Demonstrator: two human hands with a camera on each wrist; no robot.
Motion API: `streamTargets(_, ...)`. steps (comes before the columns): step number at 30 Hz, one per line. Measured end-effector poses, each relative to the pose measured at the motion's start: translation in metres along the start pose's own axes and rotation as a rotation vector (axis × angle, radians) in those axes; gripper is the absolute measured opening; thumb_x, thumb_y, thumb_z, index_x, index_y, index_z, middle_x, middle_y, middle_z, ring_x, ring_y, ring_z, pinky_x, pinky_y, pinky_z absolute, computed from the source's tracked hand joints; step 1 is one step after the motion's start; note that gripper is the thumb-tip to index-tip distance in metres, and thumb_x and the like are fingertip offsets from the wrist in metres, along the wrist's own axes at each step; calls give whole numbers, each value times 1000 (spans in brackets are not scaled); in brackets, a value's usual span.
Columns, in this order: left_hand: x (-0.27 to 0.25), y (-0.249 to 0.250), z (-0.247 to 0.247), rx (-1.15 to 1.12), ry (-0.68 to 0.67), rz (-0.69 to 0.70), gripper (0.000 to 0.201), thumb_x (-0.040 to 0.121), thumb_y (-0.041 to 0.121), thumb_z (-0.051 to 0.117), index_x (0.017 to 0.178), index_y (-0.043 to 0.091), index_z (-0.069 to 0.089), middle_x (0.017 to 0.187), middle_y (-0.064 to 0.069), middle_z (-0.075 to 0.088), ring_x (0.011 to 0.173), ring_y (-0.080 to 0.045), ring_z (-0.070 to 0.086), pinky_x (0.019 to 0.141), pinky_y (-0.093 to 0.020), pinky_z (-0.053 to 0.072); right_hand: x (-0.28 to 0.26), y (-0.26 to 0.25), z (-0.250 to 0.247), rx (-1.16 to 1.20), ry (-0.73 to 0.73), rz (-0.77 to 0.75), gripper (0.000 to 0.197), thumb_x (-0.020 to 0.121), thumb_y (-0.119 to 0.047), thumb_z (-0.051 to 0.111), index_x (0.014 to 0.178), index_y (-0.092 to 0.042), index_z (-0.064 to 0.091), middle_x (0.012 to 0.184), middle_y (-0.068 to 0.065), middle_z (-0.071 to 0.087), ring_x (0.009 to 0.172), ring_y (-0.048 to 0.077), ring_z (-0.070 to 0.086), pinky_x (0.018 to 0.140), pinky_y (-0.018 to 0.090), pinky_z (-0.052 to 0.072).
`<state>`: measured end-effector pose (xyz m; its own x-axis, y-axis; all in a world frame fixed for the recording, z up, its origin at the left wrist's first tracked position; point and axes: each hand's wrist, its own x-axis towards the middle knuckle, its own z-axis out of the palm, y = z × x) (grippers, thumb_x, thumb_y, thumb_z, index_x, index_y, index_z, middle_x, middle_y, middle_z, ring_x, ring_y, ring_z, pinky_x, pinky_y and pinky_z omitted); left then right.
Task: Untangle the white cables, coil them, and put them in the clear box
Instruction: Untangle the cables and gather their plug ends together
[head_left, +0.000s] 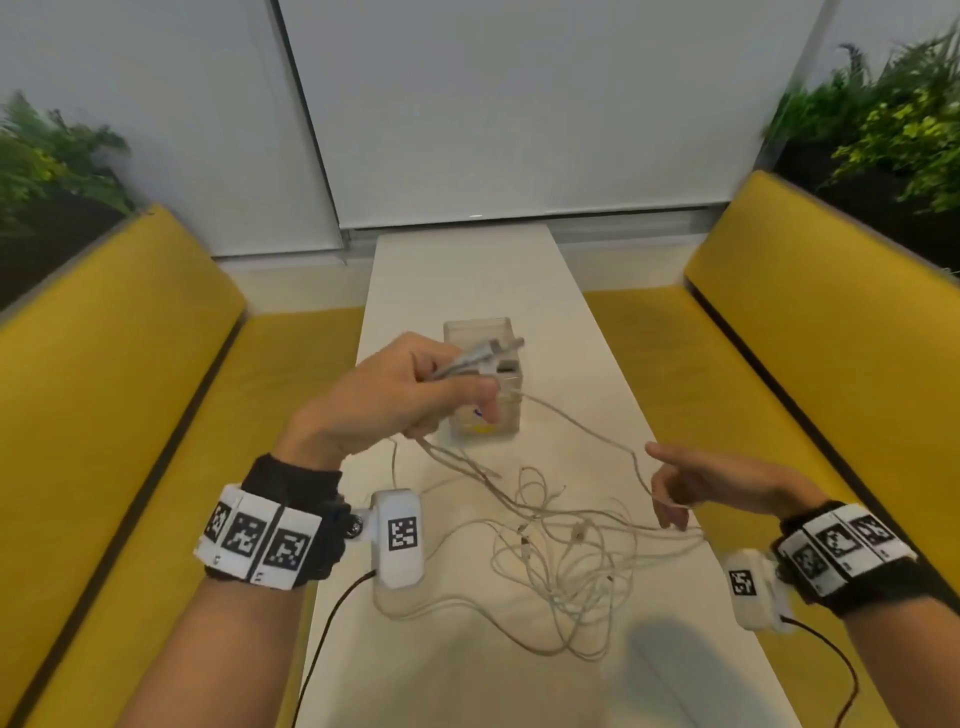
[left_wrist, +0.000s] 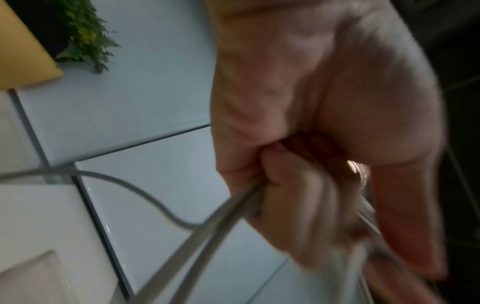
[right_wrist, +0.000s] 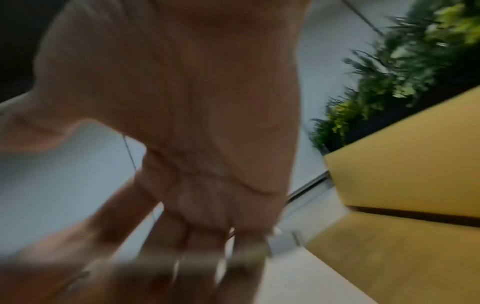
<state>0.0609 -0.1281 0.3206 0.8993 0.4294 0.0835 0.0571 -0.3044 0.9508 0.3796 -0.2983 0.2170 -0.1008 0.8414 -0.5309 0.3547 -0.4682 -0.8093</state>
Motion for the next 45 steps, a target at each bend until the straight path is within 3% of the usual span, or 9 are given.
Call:
streamTargets(2, -5, 3, 6, -116, -256, -22, 32, 96, 28, 60, 107, 1, 74, 50, -1, 26, 42, -16, 19, 42, -26, 18, 4, 9, -3, -69, -27, 181, 91, 87, -77, 28, 72, 1, 71, 90, 13, 77, 85, 23, 67, 91, 30, 50)
streamTargets(5, -6, 6, 5, -388, -363, -37, 41, 96, 30, 61, 119, -4, 67, 49, 10, 30, 41, -9, 21, 38, -19, 19, 24, 29, -9, -315, 135, 251, 82, 82, -80, 34, 79, -14, 82, 98, -1, 78, 98, 14, 69, 100, 35, 51)
streamTargets(13, -13, -15, 0, -612, -56, -265, 30, 96, 25, 52, 90, -1, 65, 62, -7, 33, 40, -10, 35, 27, -14, 31, 103, 29, 29, -563, 304, -40, 29, 91, -45, 59, 103, -23, 74, 106, -3, 76, 95, 14, 68, 87, 33, 54)
streamTargets(18, -42, -65, -2, -601, 269, -422, 24, 101, 23, 51, 89, 5, 61, 60, -1, 20, 38, -6, 21, 28, -10, 17, 163, 11, 60, -505, 298, -115, 18, 92, -17, 56, 104, -16, 69, 98, 6, 76, 90, 18, 68, 75, 25, 47)
streamTargets(23, -73, -104, -1, -637, 431, -569, 30, 104, 24, 47, 76, 14, 49, 54, 3, 19, 39, -7, 16, 28, -12, 16, 205, 34, 53, -458, 523, 286, 21, 93, -8, 47, 109, -1, 60, 115, 22, 65, 103, 39, 65, 88, 42, 54)
streamTargets(27, -88, -123, 3, -704, 458, -592, 40, 104, 25, 44, 65, 18, 39, 51, 3, 18, 46, -13, 9, 31, -15, 14, 216, 68, 54, -560, 432, 487, 56, 103, -41, 33, 126, 4, 58, 132, 20, 61, 122, 34, 58, 99, 34, 44)
streamTargets(34, -83, -129, 10, -677, 437, -600, 46, 103, 26, 47, 60, 12, 52, 46, -1, 34, 37, -12, 31, 34, -19, 29, 231, 91, 71, -493, 473, 505, 43, 95, -32, 58, 112, 6, 64, 120, 23, 66, 110, 38, 62, 79, 34, 47)
streamTargets(41, -52, -132, 20, -559, 526, -386, 33, 104, 25, 48, 109, 2, 71, 60, -1, 32, 49, -10, 29, 43, -21, 28, 213, 45, 56, -249, 708, 77, 21, 89, -23, 60, 85, -3, 59, 90, 16, 72, 94, 35, 67, 77, 35, 48)
streamTargets(45, -18, -117, 38, -409, 552, -292, 27, 98, 27, 61, 116, 12, 73, 59, 7, 25, 54, -13, 20, 48, -23, 27, 171, -21, 53, 58, 532, -357, 17, 94, -19, 62, 86, -7, 55, 76, 12, 74, 70, 26, 72, 68, 38, 56)
